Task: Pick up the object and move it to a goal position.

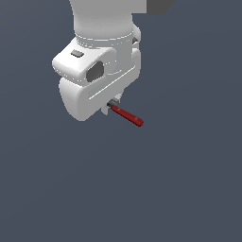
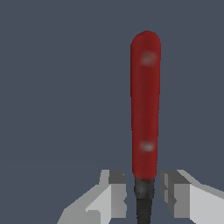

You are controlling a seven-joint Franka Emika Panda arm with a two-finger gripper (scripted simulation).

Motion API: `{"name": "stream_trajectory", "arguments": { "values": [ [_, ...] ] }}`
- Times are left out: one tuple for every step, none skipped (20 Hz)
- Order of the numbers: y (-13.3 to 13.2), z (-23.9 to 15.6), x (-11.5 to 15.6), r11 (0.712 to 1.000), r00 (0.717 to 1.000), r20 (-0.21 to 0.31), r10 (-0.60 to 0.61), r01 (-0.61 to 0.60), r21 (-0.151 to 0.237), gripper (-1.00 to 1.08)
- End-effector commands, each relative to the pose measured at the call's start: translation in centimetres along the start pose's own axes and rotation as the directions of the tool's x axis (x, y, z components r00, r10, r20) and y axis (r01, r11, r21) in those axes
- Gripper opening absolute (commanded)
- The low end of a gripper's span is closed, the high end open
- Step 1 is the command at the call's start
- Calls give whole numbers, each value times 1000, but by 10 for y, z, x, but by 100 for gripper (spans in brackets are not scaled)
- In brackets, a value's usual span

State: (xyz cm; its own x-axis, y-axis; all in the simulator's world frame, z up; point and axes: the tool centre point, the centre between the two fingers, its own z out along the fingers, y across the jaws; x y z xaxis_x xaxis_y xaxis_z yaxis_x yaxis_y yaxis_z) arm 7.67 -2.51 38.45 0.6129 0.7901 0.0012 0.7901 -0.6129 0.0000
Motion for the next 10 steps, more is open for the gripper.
{"name": "stream_trajectory", "arguments": {
  "values": [
    [2, -9, 0, 1000, 1000, 0, 0, 0, 1, -100],
    [3, -11, 0, 1000, 1000, 1, 0, 0, 0, -100],
    [4, -13, 0, 1000, 1000, 1, 0, 0, 0, -100],
    [4, -15, 0, 1000, 1000, 1, 0, 0, 0, -100],
    [5, -16, 0, 1000, 1000, 1, 0, 0, 0, -100],
    [5, -18, 0, 1000, 1000, 1, 0, 0, 0, -100],
    [5, -18, 0, 1000, 1000, 1, 0, 0, 0, -100],
    [6, -19, 0, 1000, 1000, 1, 0, 0, 0, -100],
    [6, -19, 0, 1000, 1000, 1, 0, 0, 0, -100],
    [6, -20, 0, 1000, 1000, 1, 0, 0, 0, -100]
  ]
}}
